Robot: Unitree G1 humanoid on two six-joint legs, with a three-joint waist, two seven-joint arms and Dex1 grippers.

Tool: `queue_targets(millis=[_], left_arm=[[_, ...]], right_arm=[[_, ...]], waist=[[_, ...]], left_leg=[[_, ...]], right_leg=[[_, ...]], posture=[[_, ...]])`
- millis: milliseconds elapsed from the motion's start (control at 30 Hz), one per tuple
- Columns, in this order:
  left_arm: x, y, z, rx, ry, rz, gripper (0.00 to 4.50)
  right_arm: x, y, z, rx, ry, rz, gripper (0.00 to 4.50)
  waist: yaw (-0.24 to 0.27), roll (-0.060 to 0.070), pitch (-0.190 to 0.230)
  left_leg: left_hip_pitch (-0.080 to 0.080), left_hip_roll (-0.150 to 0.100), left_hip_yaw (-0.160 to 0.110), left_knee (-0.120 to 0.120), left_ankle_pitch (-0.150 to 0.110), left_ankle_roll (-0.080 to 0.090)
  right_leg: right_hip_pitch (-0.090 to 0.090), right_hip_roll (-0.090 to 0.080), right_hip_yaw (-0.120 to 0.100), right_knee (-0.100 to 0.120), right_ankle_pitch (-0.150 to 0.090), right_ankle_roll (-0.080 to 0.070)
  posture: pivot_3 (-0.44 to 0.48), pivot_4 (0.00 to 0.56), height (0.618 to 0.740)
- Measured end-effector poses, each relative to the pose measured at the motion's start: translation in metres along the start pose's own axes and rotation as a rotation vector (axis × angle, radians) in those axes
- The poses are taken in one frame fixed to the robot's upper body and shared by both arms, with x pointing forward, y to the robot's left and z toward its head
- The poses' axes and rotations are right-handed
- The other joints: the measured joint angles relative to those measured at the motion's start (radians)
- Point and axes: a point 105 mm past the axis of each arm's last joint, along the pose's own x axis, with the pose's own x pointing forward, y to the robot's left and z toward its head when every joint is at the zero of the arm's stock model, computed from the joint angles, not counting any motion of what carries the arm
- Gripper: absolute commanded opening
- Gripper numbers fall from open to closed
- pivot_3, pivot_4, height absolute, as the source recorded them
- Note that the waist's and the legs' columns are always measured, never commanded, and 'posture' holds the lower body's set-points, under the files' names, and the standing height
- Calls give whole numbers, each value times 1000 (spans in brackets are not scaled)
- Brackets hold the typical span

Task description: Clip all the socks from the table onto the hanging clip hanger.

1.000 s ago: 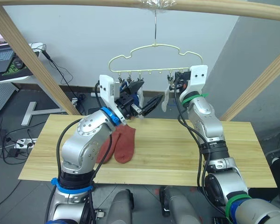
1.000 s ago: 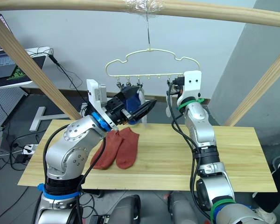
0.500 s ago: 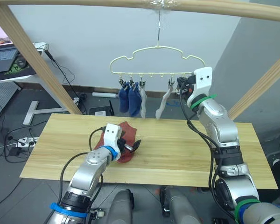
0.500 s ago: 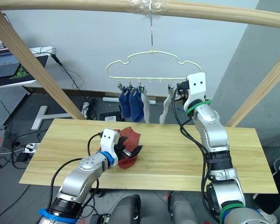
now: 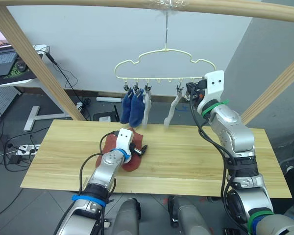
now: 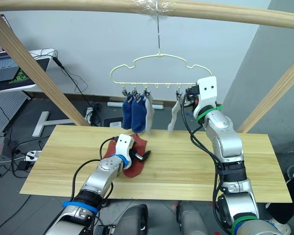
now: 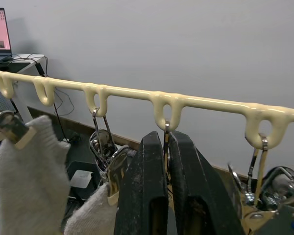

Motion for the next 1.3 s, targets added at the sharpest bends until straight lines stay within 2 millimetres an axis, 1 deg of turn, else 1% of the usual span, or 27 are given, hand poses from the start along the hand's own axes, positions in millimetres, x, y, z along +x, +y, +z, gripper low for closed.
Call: queue_targets(millis=[133,167,267,533,667,700,767,800,833,933,1000,1067,1133,1200,1233,1300], left_arm=[[2,-1,0,-2,10,-23,4500],[2,-2,0,-3,11,-26,4500],[1,-4,0,-12,11,-46,3929],[-5,-30,-1,-74,-8,-158,1528],[-11,-42,2,-93,-33,-222,345],[-13,-46,6,-101,-52,-242,15],[-14,-51,19,-109,-101,-266,15],[-16,-54,31,-111,-153,-280,15],[-16,-55,35,-110,-166,-282,15],[-28,-61,68,-65,-299,-326,15],[-37,-66,81,11,-343,-362,15],[-39,-67,81,39,-340,-368,15],[-38,-63,78,63,-329,-337,15],[-36,-57,74,74,-318,-297,387],[-33,-53,69,91,-294,-273,592],[-30,-46,59,109,-247,-242,1152]], right_arm=[[0,0,-1,3,11,-5,11],[0,0,-1,3,12,-6,11],[-1,-1,-1,4,13,-8,0],[-2,-6,-1,14,23,-11,0],[-3,-10,2,25,30,-2,0],[-3,-12,3,26,31,-1,0],[-4,-15,5,27,38,2,0],[-3,-15,6,49,50,13,0],[-3,-15,6,53,52,14,0],[-3,-19,11,170,100,35,0],[-4,-22,15,219,136,49,0],[-5,-26,18,233,142,49,0],[-5,-28,18,242,153,49,0],[-4,-28,19,245,159,48,0],[-4,-28,19,246,160,48,0],[-4,-28,19,248,161,49,0]], waist=[[0,0,0],[0,0,0],[0,0,0],[0,0,0],[0,0,0],[0,0,0],[0,0,0],[-1,0,0],[-1,0,0],[-1,0,0],[-2,0,0],[-2,0,0],[-2,0,0],[-2,0,0],[-2,0,0],[-2,0,0]], left_leg=[[0,0,0,1,0,0],[0,0,1,1,0,0],[0,-1,1,1,0,0],[0,0,0,1,0,0],[0,0,0,1,0,0],[0,0,0,1,0,0],[0,0,0,1,0,0],[0,0,1,1,0,0],[0,0,1,1,0,0],[0,0,0,1,0,0],[0,0,0,1,0,0],[0,0,0,1,0,0],[0,0,0,1,0,0],[0,0,0,1,0,0],[0,0,0,1,0,0],[0,0,0,1,0,0]], right_leg=[[1,0,0,0,0,0],[1,0,0,0,0,0],[1,-1,0,0,0,0],[1,-1,0,0,0,0],[1,-1,0,0,0,0],[1,-1,0,0,0,0],[1,-1,0,0,0,0],[1,-1,1,0,0,0],[1,-1,1,0,0,0],[1,-1,1,0,0,0],[1,0,2,0,0,0],[1,0,1,0,0,0],[1,0,1,0,0,0],[1,0,1,-1,0,0],[1,0,1,-1,0,0],[1,0,1,-1,0,0]], posture=[[-36,251,740],[-59,242,740],[-58,241,740],[-57,247,740],[-58,250,740],[-58,250,740],[-61,250,740],[-62,250,740],[-62,250,740],[-62,249,740],[-64,249,740],[-64,249,740],[-64,249,740],[-64,249,740],[-63,250,740],[-63,250,740]])
